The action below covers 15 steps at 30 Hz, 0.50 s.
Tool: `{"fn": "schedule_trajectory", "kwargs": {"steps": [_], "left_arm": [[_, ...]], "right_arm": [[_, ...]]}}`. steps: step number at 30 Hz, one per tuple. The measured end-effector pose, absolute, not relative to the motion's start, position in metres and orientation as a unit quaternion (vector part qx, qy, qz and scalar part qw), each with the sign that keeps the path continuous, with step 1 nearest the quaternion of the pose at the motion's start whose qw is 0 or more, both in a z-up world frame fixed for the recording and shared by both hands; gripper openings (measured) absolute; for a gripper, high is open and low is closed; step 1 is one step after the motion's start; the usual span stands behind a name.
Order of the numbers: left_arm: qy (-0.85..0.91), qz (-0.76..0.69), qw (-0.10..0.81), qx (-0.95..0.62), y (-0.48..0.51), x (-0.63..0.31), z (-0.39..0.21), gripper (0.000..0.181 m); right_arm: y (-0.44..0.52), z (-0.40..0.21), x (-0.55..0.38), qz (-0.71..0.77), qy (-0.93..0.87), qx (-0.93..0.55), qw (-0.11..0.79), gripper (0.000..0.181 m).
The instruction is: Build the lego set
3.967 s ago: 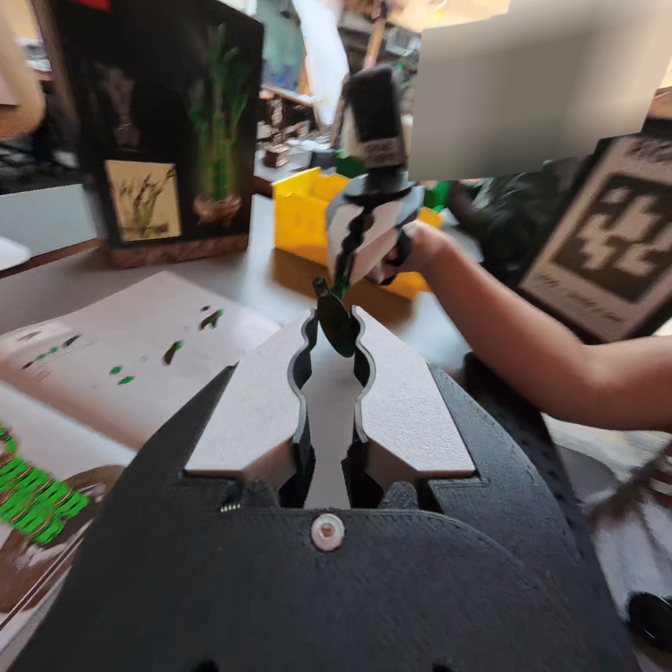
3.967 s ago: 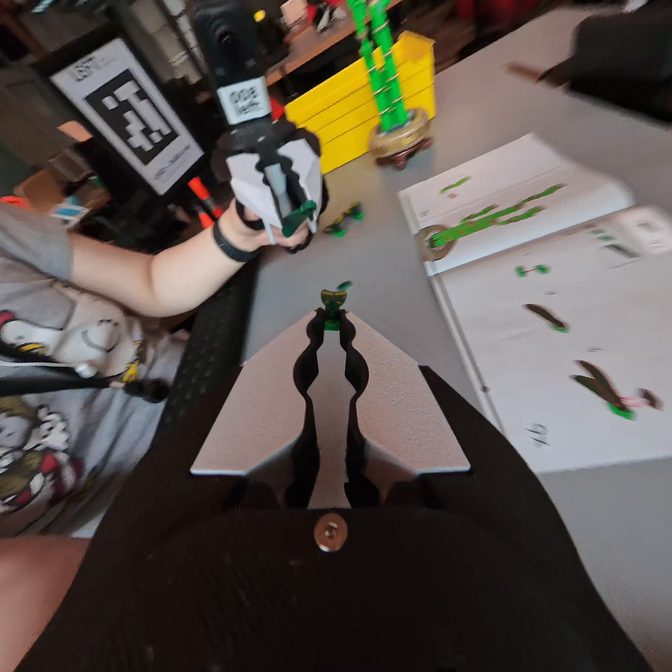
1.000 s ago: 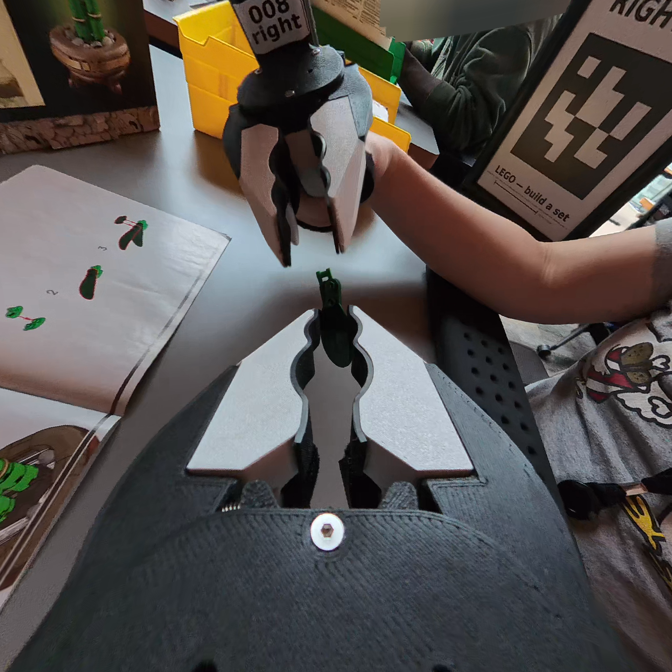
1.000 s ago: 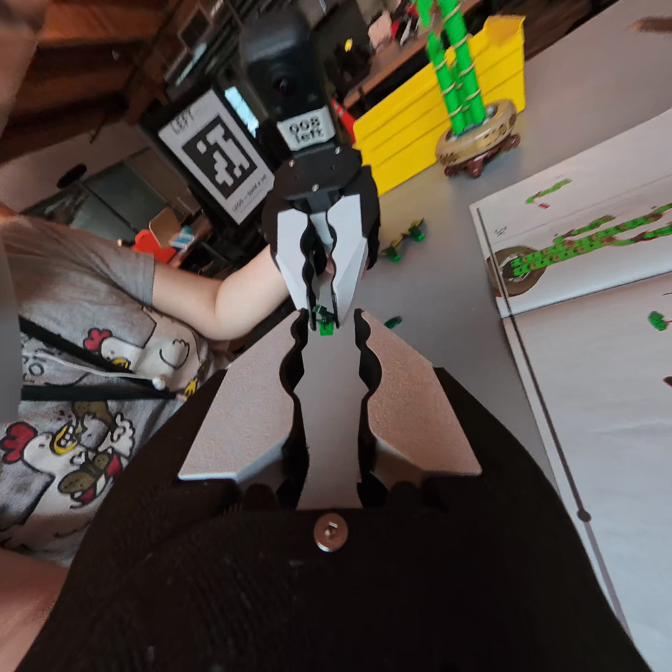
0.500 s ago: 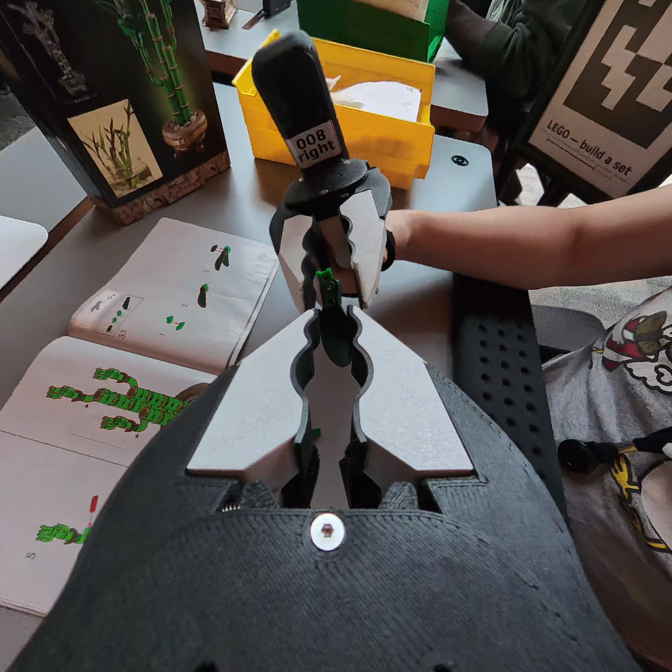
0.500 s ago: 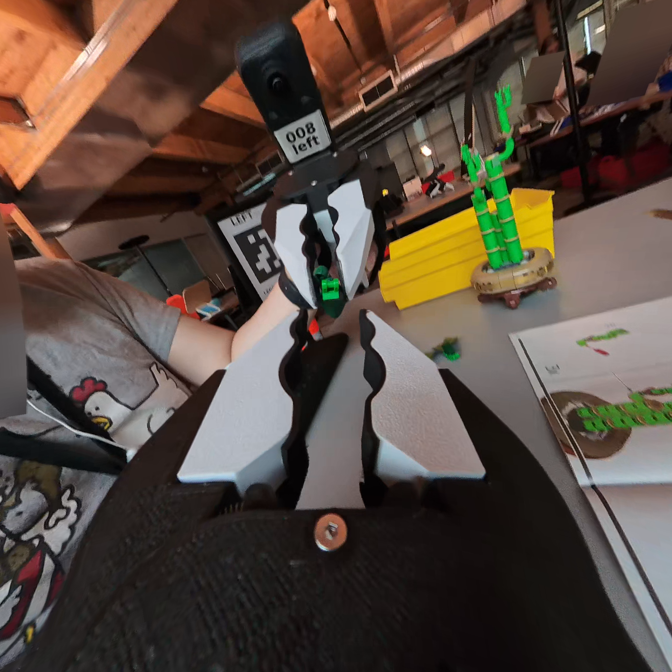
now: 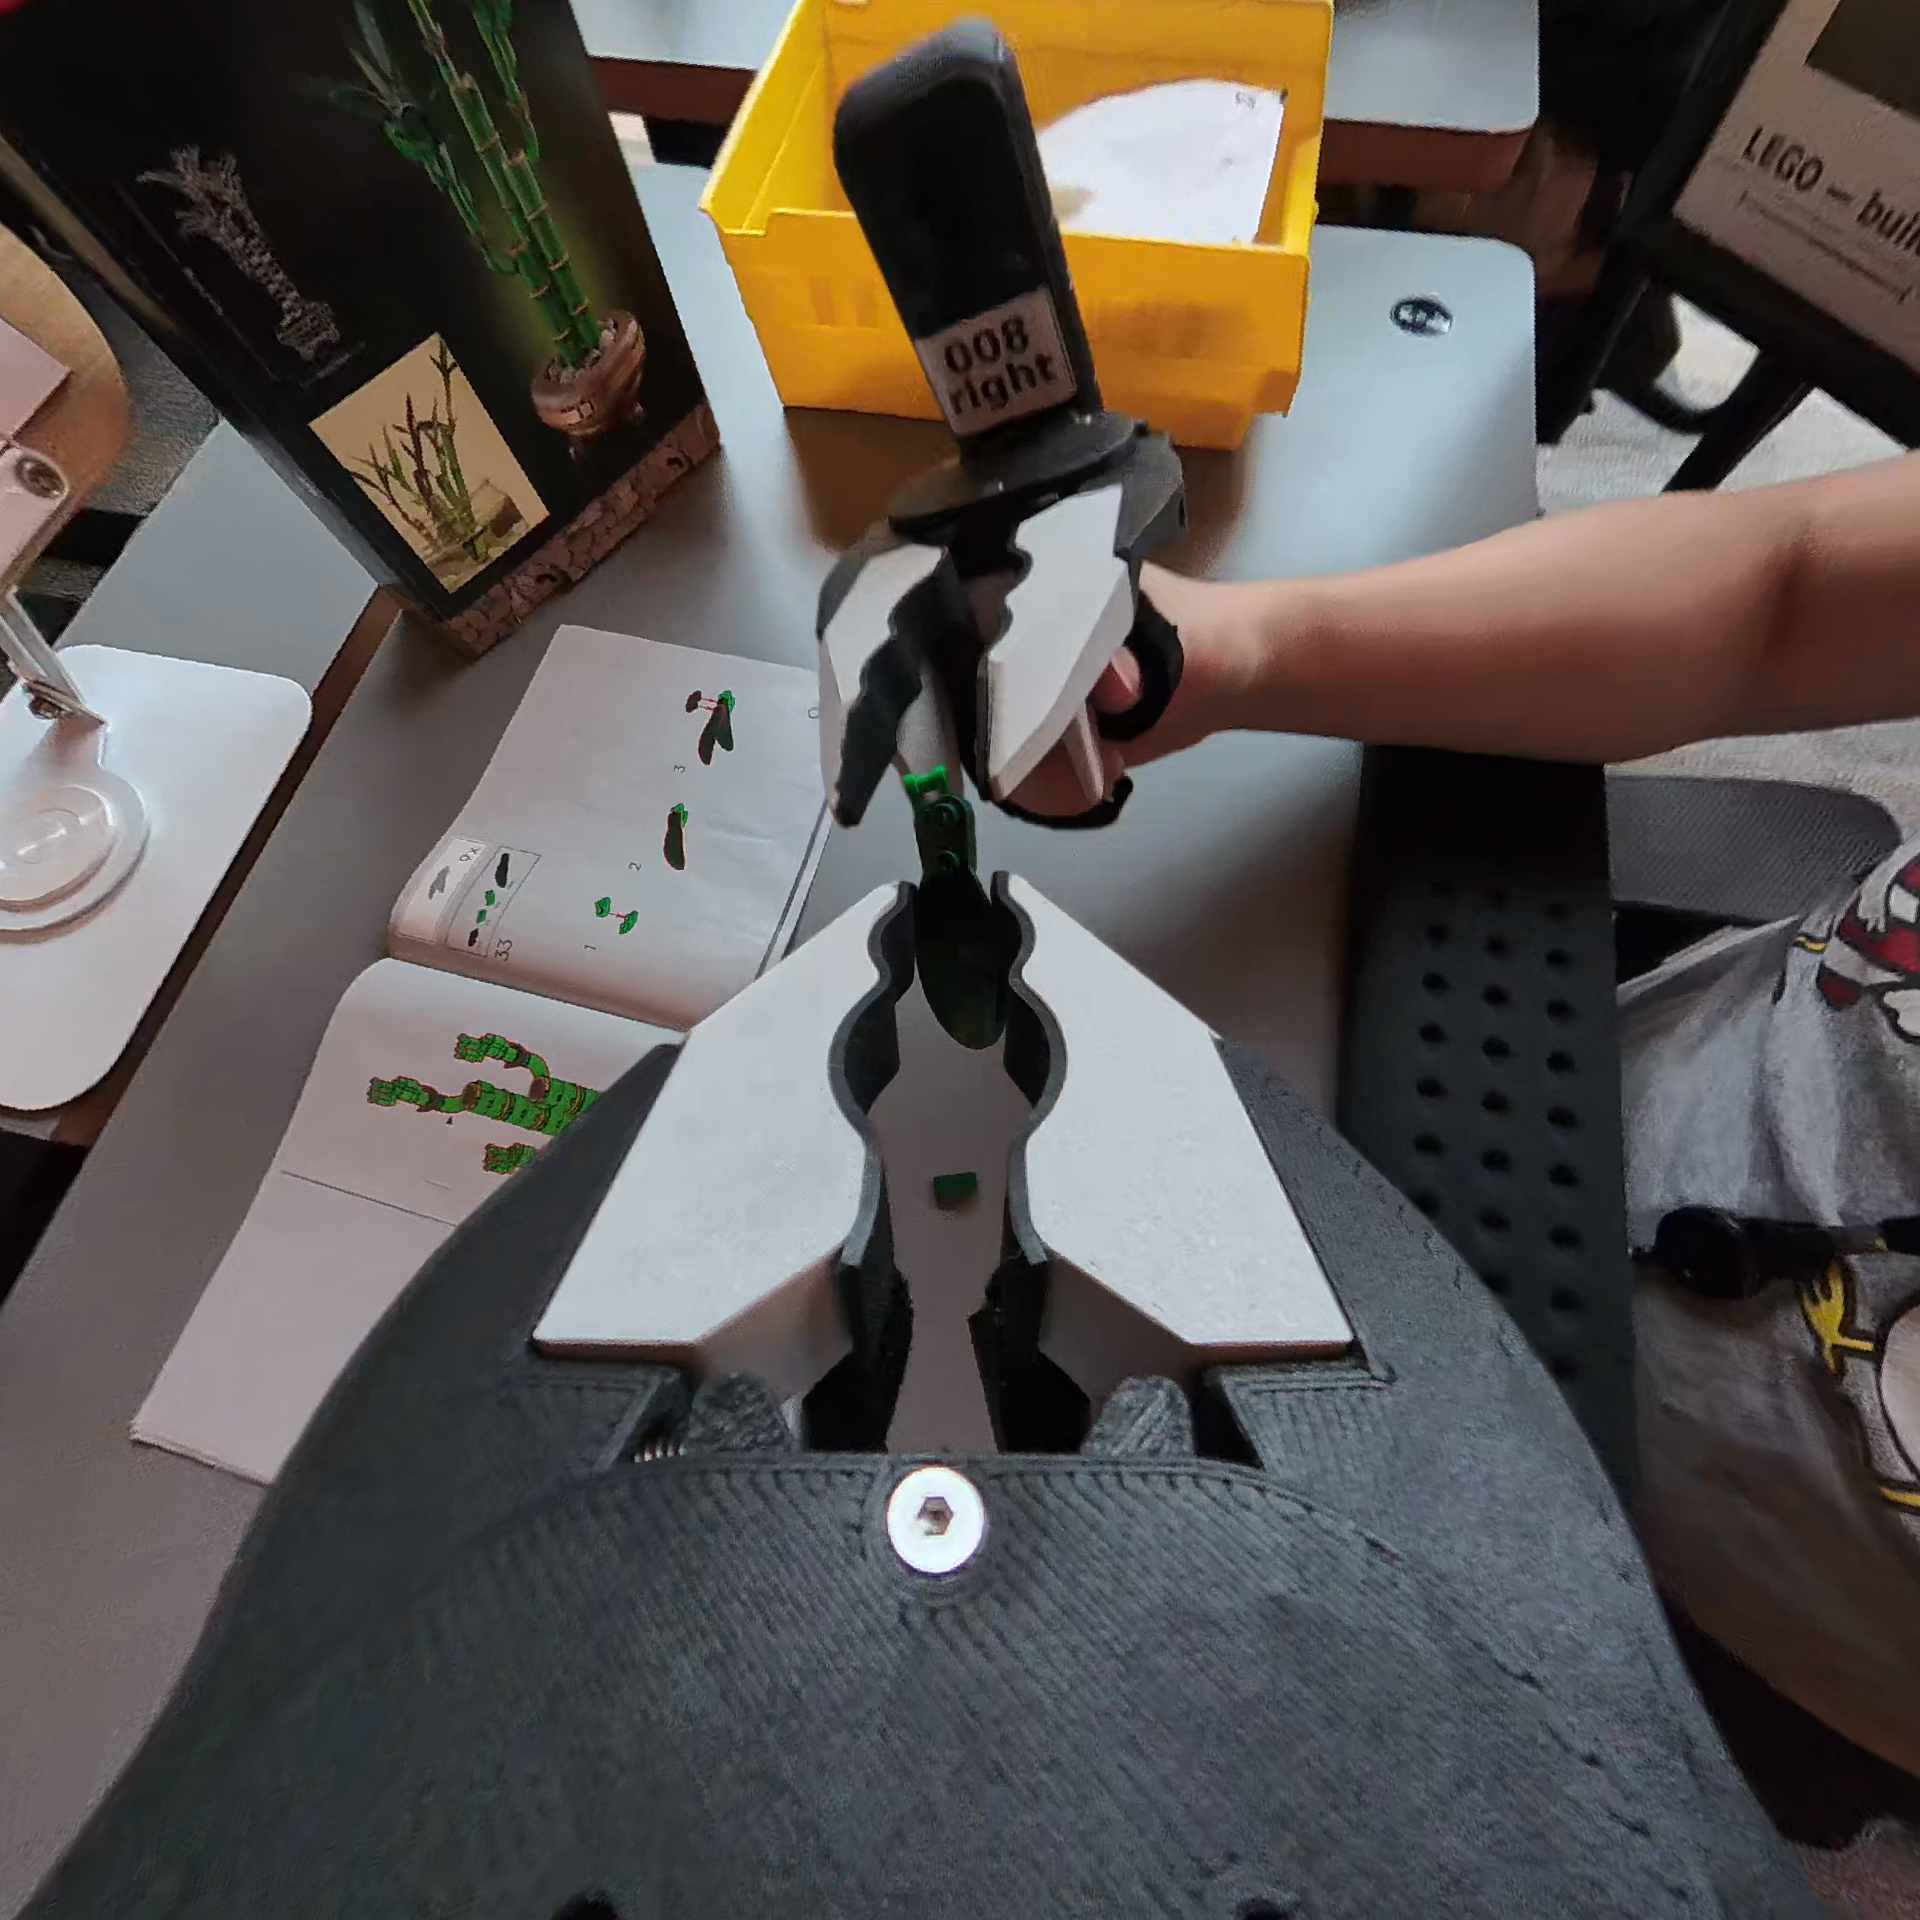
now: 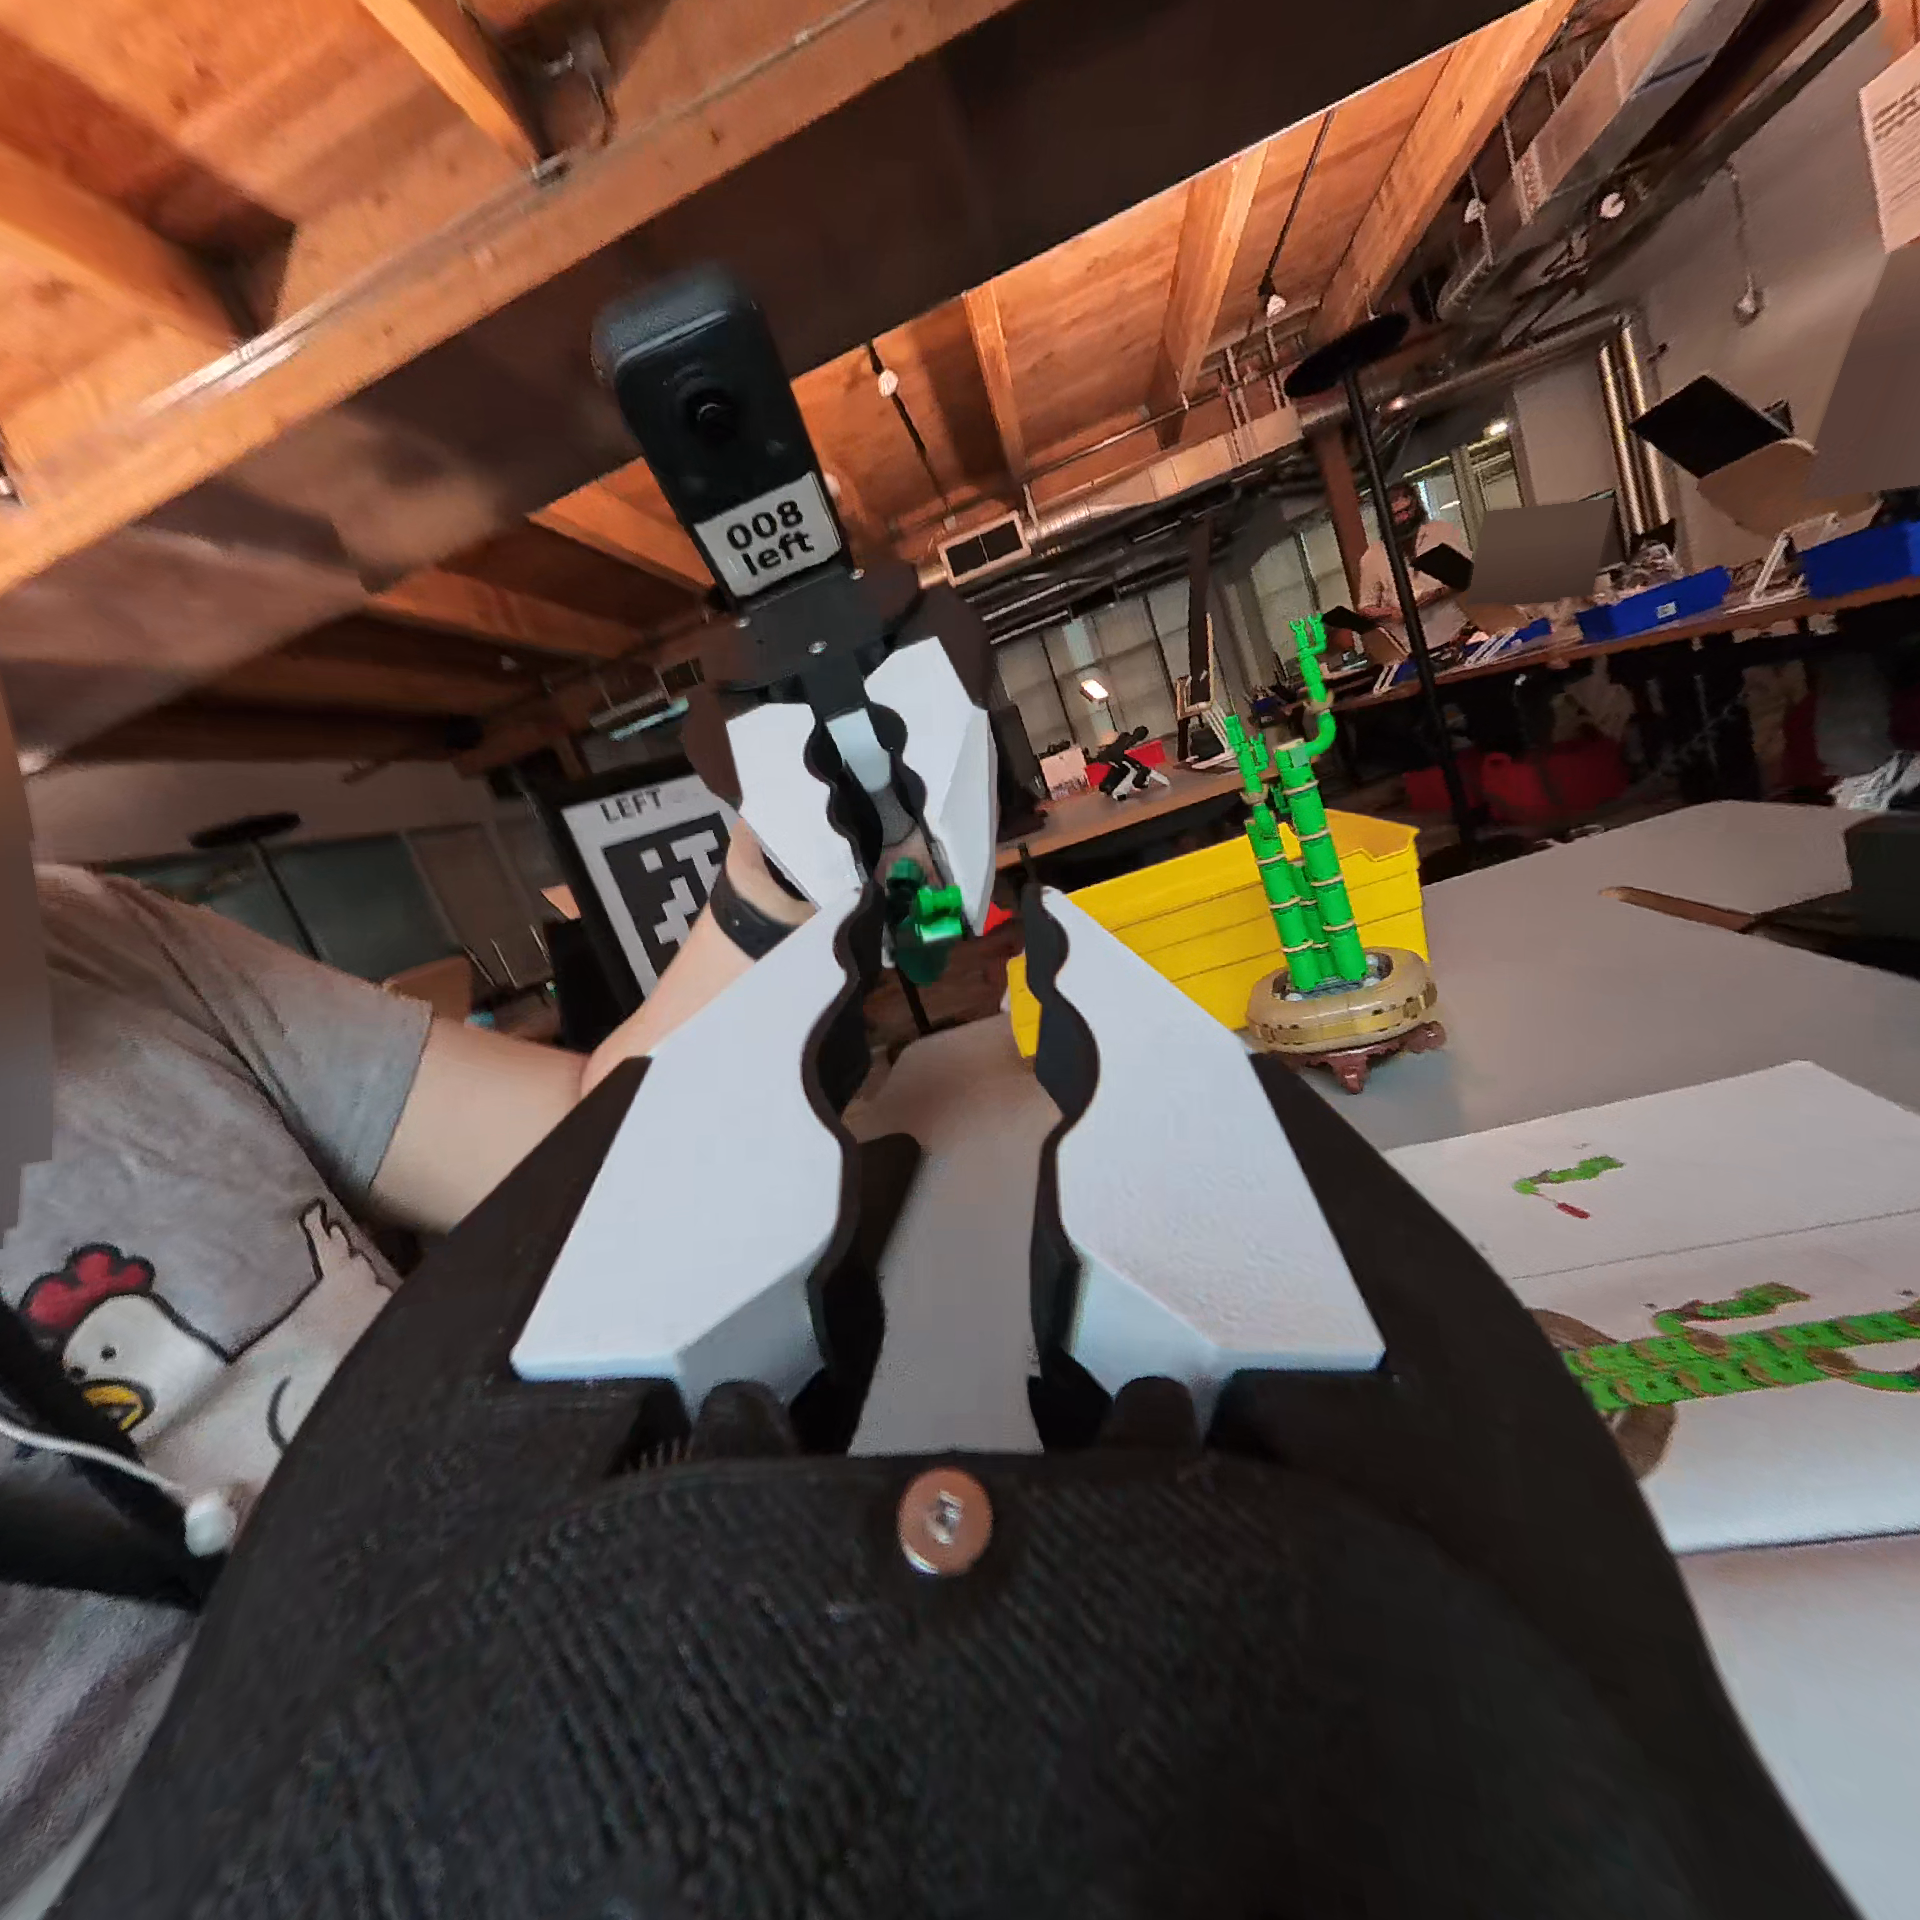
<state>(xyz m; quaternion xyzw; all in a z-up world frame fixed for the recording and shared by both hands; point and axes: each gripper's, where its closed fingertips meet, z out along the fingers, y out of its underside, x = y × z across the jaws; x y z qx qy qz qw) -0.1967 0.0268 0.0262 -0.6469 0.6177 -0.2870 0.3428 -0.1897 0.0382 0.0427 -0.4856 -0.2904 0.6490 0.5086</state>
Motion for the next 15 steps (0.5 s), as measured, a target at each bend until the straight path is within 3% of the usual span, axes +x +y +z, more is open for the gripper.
{"fn": "schedule_trajectory", "kwargs": {"steps": [8,15], "left_arm": [[0.716,-0.166,0.319,-0.597,0.002,-0.198,0.009,0.012],[0.742,-0.096,0.323,-0.579,-0.003,-0.198,-0.004,0.012]], "right_arm": [[0.007,0.031,-0.182,0.455,-0.475,-0.529,0.536,0.026],[-0.005,0.02,-0.2,0.504,-0.482,-0.524,0.489,0.029]]}}
